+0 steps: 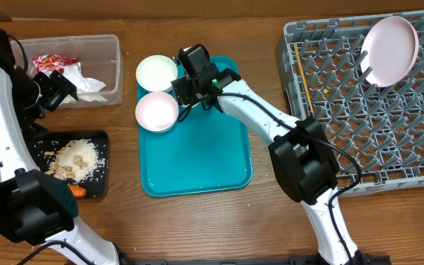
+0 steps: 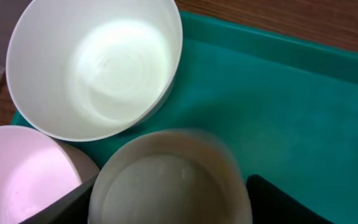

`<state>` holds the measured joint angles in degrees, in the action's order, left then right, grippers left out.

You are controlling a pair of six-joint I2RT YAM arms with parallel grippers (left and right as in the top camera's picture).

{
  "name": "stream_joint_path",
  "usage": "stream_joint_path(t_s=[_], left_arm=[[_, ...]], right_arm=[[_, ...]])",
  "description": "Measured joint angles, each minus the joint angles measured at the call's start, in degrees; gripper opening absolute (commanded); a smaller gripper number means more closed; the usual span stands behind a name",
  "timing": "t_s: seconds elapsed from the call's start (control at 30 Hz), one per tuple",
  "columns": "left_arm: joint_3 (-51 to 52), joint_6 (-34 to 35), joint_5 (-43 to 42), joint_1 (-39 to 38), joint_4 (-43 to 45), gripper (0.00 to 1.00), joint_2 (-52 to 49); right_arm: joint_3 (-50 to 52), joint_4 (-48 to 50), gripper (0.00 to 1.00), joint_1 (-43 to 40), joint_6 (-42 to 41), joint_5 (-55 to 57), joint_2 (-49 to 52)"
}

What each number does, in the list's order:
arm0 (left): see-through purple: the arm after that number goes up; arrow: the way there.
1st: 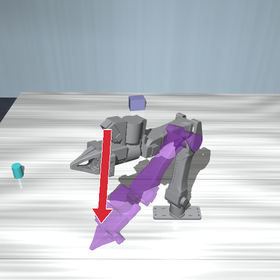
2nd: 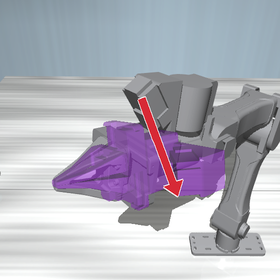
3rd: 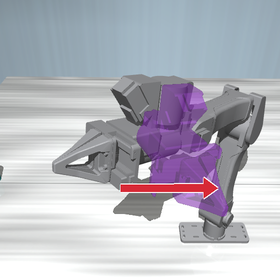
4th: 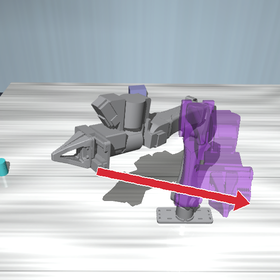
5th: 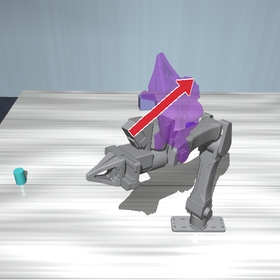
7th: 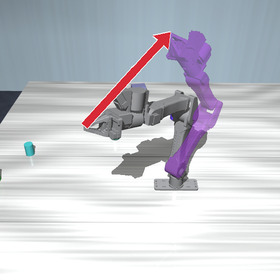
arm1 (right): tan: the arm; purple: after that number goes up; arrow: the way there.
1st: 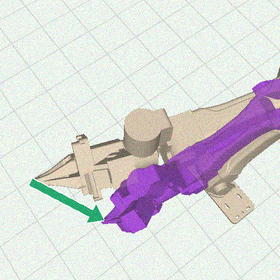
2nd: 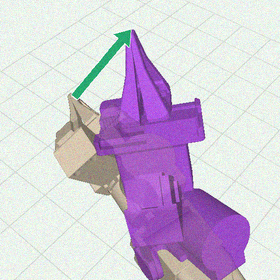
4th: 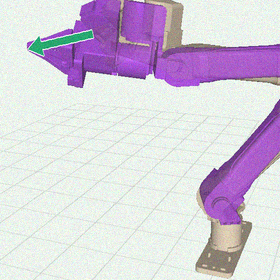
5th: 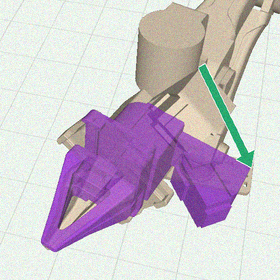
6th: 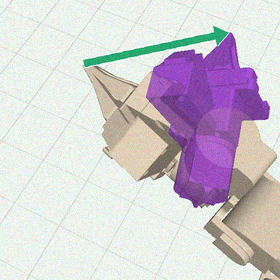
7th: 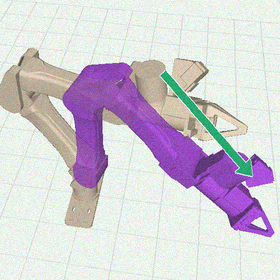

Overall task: Sort waste into correct bins and load items into the dishwasher rack
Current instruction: 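Move the right gripper to the white cup and grasp it, then carry the white cup right and set it upright in the rack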

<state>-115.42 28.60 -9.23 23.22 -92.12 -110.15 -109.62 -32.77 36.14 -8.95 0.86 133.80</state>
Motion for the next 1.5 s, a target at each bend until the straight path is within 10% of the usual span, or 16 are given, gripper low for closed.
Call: stream_joint_path(t_s=[0.33, 0.83, 1.03, 1.5], left_arm=[[0.0, 0.0, 0.0, 0.0, 0.0, 1.0, 0.0], [0.0, 0.0, 0.0, 0.0, 0.0, 1.0, 0.0], [0.0, 0.0, 0.0, 0.0, 0.0, 1.0, 0.0], [0.0, 0.0, 0.0, 0.0, 0.0, 1.0, 0.0]], right_arm=[[-11.9, -18.7, 0.52, -3.3, 0.0, 0.0, 0.0], [-20.9, -43.9, 0.52, -41.8, 0.0, 0.9, -20.8], [-14.9, -40.2, 0.53, -46.0, 0.0, 0.8, -20.7], [-2.4, -35.8, 0.97, -47.8, 0.1, 1.1, -20.4]])
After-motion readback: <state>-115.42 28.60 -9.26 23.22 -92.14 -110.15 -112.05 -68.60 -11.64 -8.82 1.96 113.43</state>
